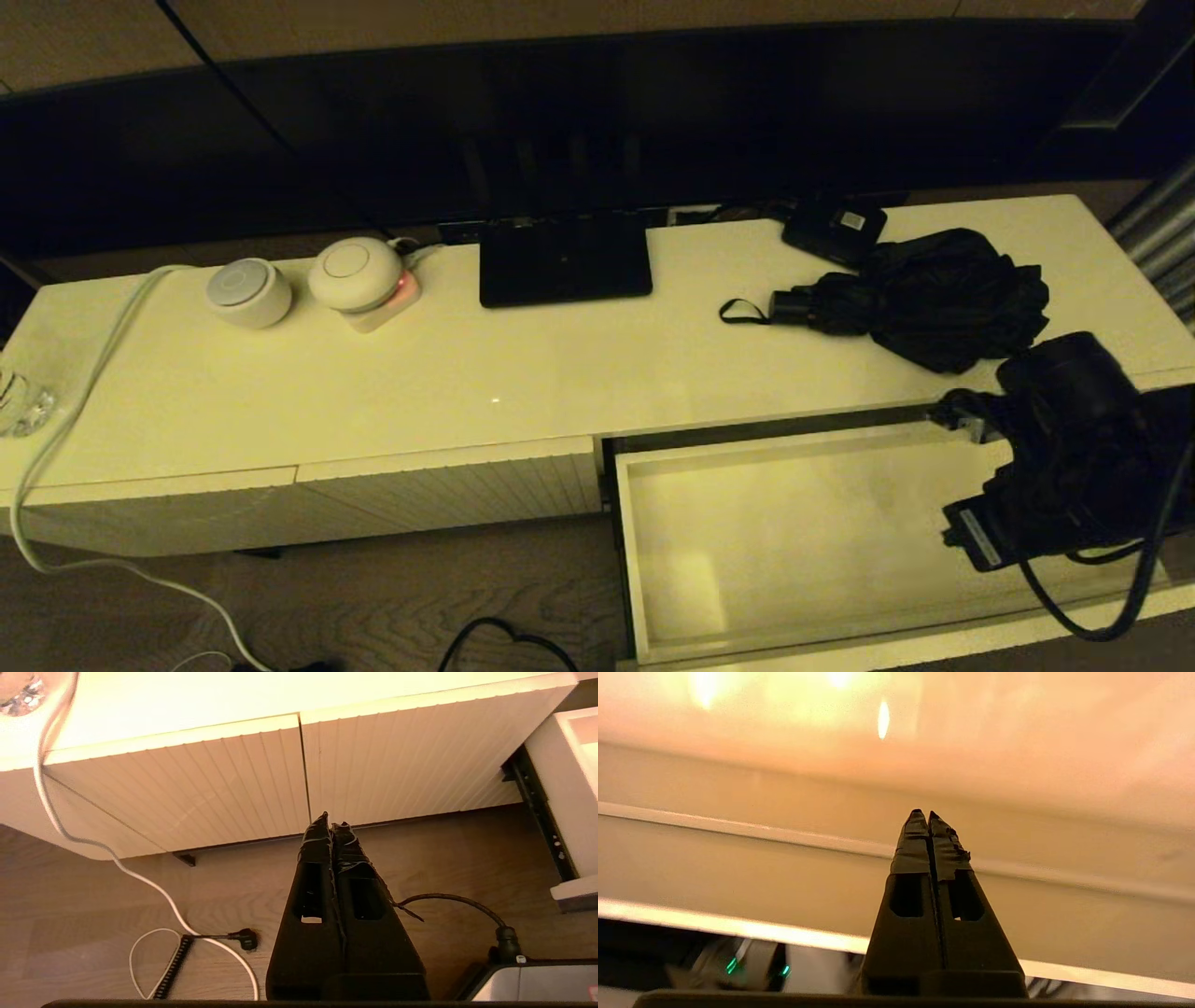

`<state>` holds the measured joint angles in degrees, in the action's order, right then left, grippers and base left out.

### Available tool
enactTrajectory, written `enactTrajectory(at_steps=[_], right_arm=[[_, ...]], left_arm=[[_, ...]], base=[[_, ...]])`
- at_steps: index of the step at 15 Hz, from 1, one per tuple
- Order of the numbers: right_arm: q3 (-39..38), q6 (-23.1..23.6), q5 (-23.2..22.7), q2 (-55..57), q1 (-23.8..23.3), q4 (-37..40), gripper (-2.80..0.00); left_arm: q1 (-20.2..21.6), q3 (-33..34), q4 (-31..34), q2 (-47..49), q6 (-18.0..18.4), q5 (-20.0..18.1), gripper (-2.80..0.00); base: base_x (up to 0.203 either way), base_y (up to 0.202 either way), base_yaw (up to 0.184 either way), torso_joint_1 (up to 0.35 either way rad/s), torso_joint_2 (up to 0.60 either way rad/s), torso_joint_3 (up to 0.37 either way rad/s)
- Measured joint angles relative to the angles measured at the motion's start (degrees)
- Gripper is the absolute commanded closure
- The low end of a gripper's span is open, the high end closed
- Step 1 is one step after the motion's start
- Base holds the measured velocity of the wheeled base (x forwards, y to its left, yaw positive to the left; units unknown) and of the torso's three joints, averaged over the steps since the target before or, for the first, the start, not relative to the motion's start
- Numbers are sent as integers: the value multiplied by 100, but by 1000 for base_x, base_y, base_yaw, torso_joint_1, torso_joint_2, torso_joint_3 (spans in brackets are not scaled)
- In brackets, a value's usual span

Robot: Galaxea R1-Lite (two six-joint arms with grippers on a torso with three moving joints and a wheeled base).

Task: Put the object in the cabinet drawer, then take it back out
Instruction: Put the umbrella in the drawer

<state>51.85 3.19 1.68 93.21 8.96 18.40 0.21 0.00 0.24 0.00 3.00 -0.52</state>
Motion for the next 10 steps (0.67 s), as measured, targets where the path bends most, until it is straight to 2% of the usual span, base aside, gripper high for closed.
enactTrajectory(at_steps=[2,4,7,10], right_arm=[[-128,456,2,-584,-31,-194,0],[-443,1201,-4,-1225,-50,-492,0],[-803,2999,-26,-1927,-54,-745,0],[-328,4848,60,-2014,-67,-887,0]], left_arm=[[-5,0,0,0,-1,-2,0],[-5,0,-2,0,-2,0,0],[-5,0,2,0,-2,0,0],[-5,0,0,0,-2,0,0]], base=[[0,0,0,0,0,0],[0,0,0,0,0,0],[0,0,0,0,0,0],[0,0,0,0,0,0]])
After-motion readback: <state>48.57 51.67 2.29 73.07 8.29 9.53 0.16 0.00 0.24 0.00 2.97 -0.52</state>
